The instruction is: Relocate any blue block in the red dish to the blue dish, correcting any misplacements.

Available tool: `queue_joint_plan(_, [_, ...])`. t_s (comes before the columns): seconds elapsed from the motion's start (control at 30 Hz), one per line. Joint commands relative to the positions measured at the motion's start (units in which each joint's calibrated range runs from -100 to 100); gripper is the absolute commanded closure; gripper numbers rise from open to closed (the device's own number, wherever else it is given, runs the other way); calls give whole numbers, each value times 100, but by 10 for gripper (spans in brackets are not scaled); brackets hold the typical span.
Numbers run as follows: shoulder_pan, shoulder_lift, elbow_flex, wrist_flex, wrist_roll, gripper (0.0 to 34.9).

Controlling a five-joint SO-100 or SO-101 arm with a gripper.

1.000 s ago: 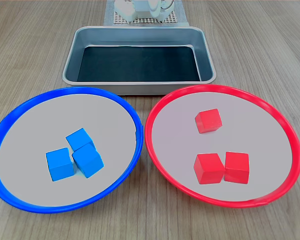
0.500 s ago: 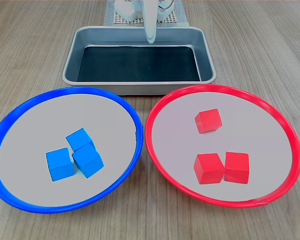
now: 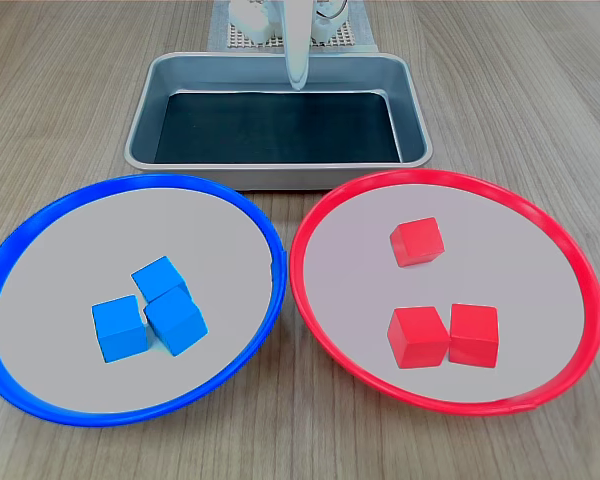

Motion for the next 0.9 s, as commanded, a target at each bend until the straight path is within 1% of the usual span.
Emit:
queue_joint_plan(0.0, [108,-85,45,-26,15,349])
queue_joint_plan(0.43, [99,-145,63,-1,10,349])
queue_joint_plan(0.57, [108,-145,109,-133,24,328])
queue_joint_plan(0.6, [108,-145,145,-224,29,345])
queue_joint_plan(0.63, [108,-145,154,-257,34,349])
queue_joint_plan(0.87, [108,-145,154,-265,34,349])
